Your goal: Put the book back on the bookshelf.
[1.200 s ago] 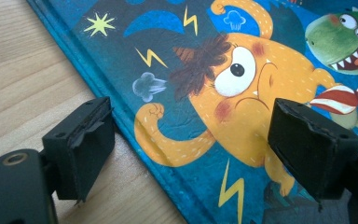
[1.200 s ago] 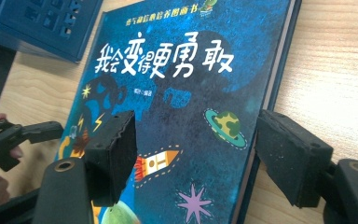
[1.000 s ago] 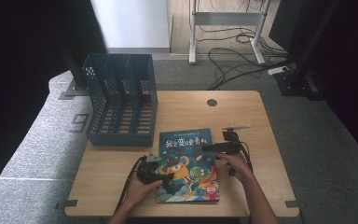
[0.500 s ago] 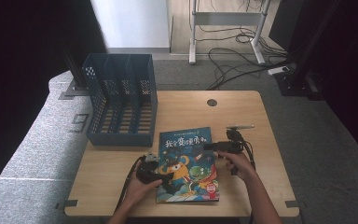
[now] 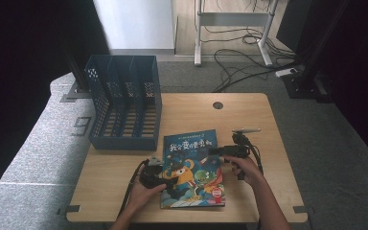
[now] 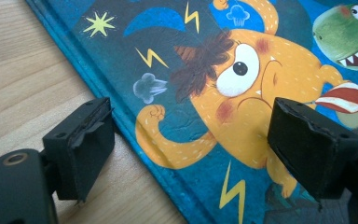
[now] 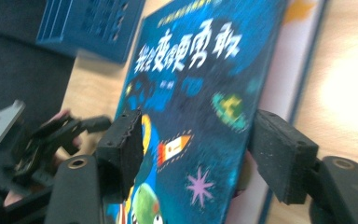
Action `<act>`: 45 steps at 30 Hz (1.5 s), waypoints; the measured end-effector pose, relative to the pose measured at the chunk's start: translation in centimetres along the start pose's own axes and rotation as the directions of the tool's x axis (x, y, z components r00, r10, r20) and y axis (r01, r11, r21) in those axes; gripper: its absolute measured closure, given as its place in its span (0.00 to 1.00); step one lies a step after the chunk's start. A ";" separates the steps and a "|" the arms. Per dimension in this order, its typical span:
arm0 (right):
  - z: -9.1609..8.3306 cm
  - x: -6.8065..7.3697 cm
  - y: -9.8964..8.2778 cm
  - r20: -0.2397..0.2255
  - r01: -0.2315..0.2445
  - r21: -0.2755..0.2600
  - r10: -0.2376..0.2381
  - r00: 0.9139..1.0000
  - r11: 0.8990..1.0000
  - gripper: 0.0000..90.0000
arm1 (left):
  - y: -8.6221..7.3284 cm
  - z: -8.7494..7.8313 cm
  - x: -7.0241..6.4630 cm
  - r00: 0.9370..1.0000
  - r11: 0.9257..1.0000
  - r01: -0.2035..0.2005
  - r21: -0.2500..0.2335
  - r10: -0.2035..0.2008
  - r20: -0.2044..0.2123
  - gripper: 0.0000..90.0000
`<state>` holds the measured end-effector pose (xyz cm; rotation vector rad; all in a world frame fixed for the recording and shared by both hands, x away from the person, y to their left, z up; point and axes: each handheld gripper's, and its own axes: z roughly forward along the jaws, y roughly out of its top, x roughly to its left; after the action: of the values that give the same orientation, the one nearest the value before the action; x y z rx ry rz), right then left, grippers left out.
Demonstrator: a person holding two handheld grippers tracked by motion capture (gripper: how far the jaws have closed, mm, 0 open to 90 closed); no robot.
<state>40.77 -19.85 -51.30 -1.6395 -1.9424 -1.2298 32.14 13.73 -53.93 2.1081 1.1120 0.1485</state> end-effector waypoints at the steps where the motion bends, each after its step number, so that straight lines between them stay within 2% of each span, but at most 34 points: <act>1: 0.0 0.0 0.0 0.000 0.000 0.000 0.000 1.000 1.000 0.39 | 0.0 0.0 0.0 1.000 1.000 0.001 0.000 -0.001 0.002 0.16; 2: 0.4 0.5 -0.1 0.038 0.033 -0.001 -0.033 0.999 0.999 0.38 | 0.0 0.0 0.0 1.000 1.000 0.000 0.001 0.000 0.002 0.16; 4: 0.5 0.7 -0.2 0.052 0.041 0.001 -0.041 0.998 0.999 0.38 | 0.0 0.0 0.1 1.000 1.000 -0.001 0.001 0.001 0.002 0.16; 5: 0.8 1.2 -0.2 0.110 0.086 0.014 -0.087 0.990 0.996 0.39 | 0.0 0.0 0.0 1.000 1.000 -0.002 0.002 0.002 0.002 0.16; 6: 0.8 1.2 -0.2 0.110 0.086 0.014 -0.087 0.990 0.996 0.39 | 0.0 0.0 0.0 1.000 1.000 -0.002 0.001 0.002 0.002 0.16; 7: 1.1 1.5 -0.1 0.142 0.111 0.014 -0.112 0.984 0.994 0.40 | 0.0 0.0 0.1 1.000 1.000 -0.001 0.002 0.001 0.003 0.16; 8: 1.1 1.5 -0.1 0.142 0.111 0.014 -0.112 0.984 0.994 0.40 | 0.0 0.0 0.1 1.000 1.000 -0.001 0.002 0.001 0.003 0.16; 11: 1.5 1.8 0.0 0.186 0.145 0.012 -0.145 0.972 0.989 0.41 | 0.0 0.0 0.1 1.000 1.000 -0.004 0.003 0.004 0.003 0.17; 18: 1.6 1.6 0.1 0.194 0.145 0.004 -0.143 0.971 0.989 0.46 | 0.0 -0.1 0.1 1.000 1.000 -0.006 0.005 0.005 0.004 0.17; 21: 1.5 1.7 0.1 0.204 0.152 -0.011 -0.147 0.968 0.988 0.51 | 0.0 -0.1 0.1 1.000 1.000 -0.001 0.004 0.001 0.006 0.16; 22: 1.3 1.7 0.1 0.207 0.150 -0.024 -0.142 0.968 0.988 0.57 | 0.0 -0.1 0.1 1.000 1.000 0.001 0.003 -0.001 0.010 0.16; 28: 1.0 1.7 0.2 0.191 0.150 -0.039 -0.140 0.972 0.988 0.62 | 0.0 -0.1 0.3 1.000 1.000 0.009 0.000 -0.009 0.021 0.17; 31: 0.9 1.7 0.2 0.188 0.153 -0.042 -0.142 0.972 0.987 0.64 | 0.0 -0.2 0.2 1.000 1.000 0.014 0.001 -0.014 0.022 0.17; 32: 0.8 1.7 0.2 0.194 0.157 -0.048 -0.145 0.970 0.986 0.67 | -0.1 -0.2 0.2 1.000 1.000 0.013 0.001 -0.013 0.022 0.17; 38: 0.5 1.7 0.2 0.173 0.152 -0.061 -0.139 0.975 0.986 0.71 | -0.5 -0.8 -1.2 0.999 0.999 -0.033 0.010 0.033 0.003 0.16; 45: 0.2 1.6 0.3 0.155 0.142 -0.065 -0.131 0.979 0.988 0.73 | -1.5 -1.4 -2.0 0.999 0.999 -0.044 0.015 0.043 0.019 0.16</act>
<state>40.61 -18.67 -50.18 -1.7055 -2.1559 -1.2780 29.33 13.52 -53.43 2.1437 1.0603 0.1416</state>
